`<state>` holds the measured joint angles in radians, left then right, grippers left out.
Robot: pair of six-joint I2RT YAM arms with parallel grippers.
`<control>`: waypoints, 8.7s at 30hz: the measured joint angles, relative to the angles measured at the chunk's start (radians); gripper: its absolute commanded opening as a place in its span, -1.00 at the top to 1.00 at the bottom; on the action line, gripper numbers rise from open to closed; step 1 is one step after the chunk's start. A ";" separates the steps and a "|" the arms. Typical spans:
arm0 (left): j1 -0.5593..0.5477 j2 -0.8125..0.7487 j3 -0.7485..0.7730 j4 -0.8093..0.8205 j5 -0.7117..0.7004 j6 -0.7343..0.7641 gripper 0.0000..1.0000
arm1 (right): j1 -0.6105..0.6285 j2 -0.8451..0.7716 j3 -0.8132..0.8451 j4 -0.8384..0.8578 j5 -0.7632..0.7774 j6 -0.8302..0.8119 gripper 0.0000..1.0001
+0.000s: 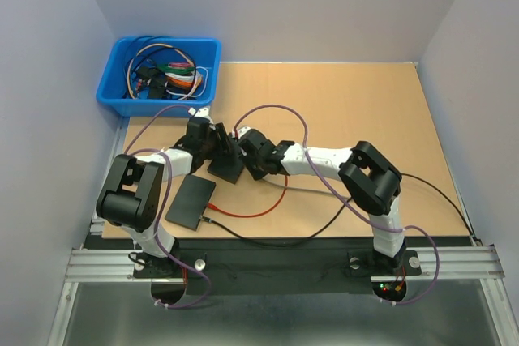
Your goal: Insert the plug into the switch port
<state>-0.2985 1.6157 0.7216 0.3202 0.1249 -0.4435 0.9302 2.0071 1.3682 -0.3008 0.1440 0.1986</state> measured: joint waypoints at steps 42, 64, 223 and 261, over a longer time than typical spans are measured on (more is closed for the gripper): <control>0.004 0.006 -0.022 0.058 0.013 -0.003 -0.25 | 0.040 0.033 0.071 -0.070 0.196 0.008 0.99; 0.004 0.008 -0.021 0.058 0.017 -0.002 -0.25 | 0.039 0.029 0.052 -0.052 0.253 0.024 0.99; -0.078 0.274 0.368 -0.055 0.086 0.416 -0.11 | -0.219 -0.039 -0.224 0.474 -0.108 -0.498 0.99; -0.176 -0.015 0.159 -0.075 0.048 0.217 -0.06 | -0.208 -0.755 -0.661 0.644 -0.235 -0.099 0.99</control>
<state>-0.4747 1.6009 0.8806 0.2451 0.1726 -0.2264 0.7223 1.2522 0.7071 0.3428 -0.0914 0.0998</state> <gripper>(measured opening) 0.539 0.175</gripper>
